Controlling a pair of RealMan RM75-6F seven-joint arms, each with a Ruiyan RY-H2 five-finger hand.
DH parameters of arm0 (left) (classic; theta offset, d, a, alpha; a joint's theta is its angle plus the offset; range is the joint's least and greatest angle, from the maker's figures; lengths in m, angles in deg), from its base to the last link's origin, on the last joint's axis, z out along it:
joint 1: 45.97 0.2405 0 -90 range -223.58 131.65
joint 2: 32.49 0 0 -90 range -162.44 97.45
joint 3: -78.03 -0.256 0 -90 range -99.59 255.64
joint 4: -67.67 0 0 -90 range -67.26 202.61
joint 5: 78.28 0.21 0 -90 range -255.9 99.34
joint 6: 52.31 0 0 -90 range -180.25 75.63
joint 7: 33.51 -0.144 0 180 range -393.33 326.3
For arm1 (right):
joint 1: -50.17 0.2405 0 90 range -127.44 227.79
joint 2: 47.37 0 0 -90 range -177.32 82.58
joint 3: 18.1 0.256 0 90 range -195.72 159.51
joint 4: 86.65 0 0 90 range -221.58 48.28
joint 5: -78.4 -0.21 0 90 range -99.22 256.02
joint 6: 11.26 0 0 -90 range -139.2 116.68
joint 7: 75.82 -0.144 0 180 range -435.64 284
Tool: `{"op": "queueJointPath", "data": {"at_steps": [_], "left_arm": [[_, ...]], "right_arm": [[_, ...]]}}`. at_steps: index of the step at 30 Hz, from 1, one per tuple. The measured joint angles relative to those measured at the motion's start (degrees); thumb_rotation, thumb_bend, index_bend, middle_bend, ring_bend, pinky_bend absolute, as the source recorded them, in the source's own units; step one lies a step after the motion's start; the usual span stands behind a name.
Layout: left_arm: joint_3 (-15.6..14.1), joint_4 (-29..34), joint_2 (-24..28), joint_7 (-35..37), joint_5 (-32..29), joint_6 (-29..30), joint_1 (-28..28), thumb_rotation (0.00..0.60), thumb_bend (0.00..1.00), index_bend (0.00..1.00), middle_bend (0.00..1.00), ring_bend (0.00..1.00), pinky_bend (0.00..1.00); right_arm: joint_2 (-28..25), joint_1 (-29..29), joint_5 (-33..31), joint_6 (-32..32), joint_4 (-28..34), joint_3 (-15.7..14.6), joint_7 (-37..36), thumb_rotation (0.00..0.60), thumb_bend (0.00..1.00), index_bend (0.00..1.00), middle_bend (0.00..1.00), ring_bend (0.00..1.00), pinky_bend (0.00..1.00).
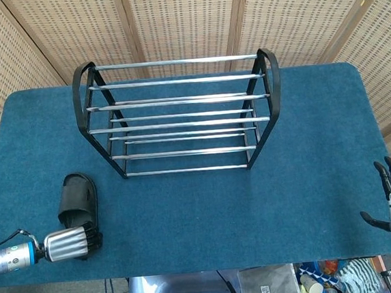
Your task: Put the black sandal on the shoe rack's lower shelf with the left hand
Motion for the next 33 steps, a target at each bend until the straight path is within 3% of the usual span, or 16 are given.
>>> {"op": "queueJointPath", "data": {"at_steps": [9,18,24,33], "left_arm": [[0.01,3.16,1.94,-7.69,0.06,5.13,-1.02,0.600,0.10,0.67,0.57,0.41,0.40],[-0.81,13.13,5.44,-17.39,2.18,6.44,-2.81,0.600,0.10,0.67,0.57,0.41,0.40],[-2.01,23.90,7.78,-23.41,5.09,3.63,-4.87,0.600,0.10,0.67,0.57,0.41,0.40],[-2.07,39.74,10.50,-30.61,9.74,-6.10,-11.06,0.600,0.10,0.67,0.57,0.41,0.40]], "right_arm": [[-0.17,-0.02,0.68,-0.09,0.17,-0.44,-0.32,0.600,0.00,0.00,0.00,0.00,0.00],[-1.23,-0.42,2.06,0.59,0.94,-0.89,-2.10,0.600,0.00,0.00,0.00,0.00,0.00],[-2.10,-0.75,2.88,1.04,1.29,-1.19,-3.69,0.600,0.00,0.00,0.00,0.00,0.00],[-2.98,-0.89,2.74,0.96,1.28,-1.10,-5.59,0.600,0.00,0.00,0.00,0.00,0.00]]}}
